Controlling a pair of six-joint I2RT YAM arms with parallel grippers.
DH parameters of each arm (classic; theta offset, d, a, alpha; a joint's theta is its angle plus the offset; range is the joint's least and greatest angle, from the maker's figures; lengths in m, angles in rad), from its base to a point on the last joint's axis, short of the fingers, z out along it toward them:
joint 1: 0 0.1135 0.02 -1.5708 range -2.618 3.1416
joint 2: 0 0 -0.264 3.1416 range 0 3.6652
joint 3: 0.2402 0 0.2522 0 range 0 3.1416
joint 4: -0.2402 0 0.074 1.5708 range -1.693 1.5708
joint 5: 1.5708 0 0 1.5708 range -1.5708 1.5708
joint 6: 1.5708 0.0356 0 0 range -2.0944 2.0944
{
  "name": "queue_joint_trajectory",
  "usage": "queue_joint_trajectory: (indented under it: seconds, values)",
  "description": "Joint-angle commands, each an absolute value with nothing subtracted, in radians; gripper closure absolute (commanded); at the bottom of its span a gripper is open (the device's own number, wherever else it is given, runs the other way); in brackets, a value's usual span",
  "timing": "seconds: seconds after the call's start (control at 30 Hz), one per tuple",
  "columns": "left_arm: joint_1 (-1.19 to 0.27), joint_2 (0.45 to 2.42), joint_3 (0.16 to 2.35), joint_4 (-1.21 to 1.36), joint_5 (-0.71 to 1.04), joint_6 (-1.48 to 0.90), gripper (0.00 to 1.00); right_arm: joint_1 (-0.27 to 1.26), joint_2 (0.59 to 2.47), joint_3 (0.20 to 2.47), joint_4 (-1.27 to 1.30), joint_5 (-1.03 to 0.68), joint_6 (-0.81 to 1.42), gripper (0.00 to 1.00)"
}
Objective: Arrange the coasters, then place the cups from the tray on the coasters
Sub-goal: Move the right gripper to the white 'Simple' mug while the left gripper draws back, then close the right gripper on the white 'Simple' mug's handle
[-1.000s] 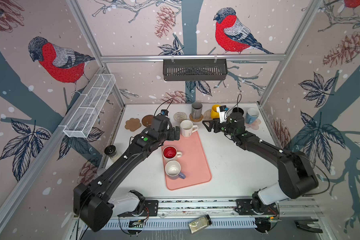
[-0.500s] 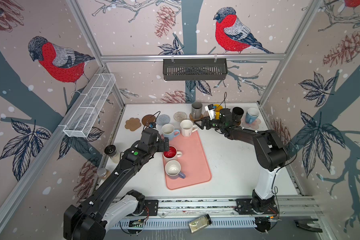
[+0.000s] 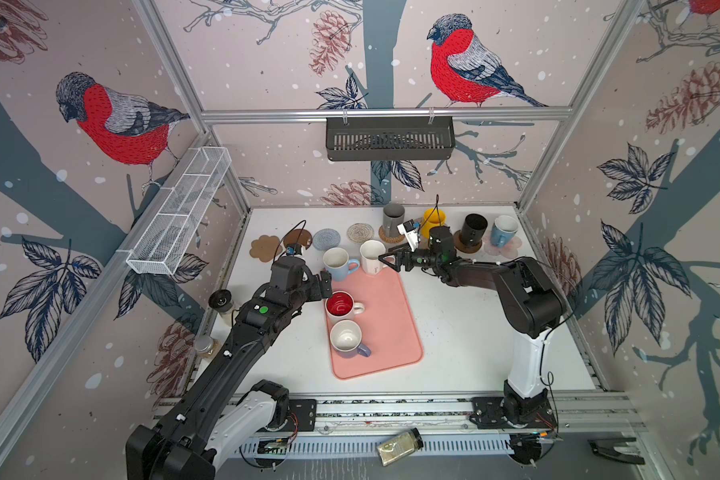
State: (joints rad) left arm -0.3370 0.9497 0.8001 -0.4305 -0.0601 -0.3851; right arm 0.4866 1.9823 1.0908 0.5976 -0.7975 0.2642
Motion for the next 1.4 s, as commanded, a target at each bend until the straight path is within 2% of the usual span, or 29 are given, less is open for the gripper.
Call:
queue_joint_trajectory:
  seconds: [0.0,0.37,0.87,1.03,1.37]
  values:
    - [-0.324,0.950,0.798,-0.392,-0.039,-0.393,0.03,0.508,1.953,1.074,0.634,-0.794,0.226,0.14]
    - [-0.321,0.909,0.782,-0.387,-0.046,-0.400,0.04,0.591,1.870,0.965,0.602,-0.641,0.163,0.20]
    - [-0.321,0.903,0.784,-0.388,-0.039,-0.396,0.03,0.689,1.848,1.023,0.384,-0.194,0.120,0.28]
    - [-0.321,0.899,0.783,-0.387,-0.039,-0.396,0.04,0.706,1.855,1.040,0.342,-0.098,0.151,0.40]
    - [-0.322,0.896,0.782,-0.389,-0.040,-0.397,0.04,0.729,1.840,1.029,0.319,-0.039,0.169,0.52]
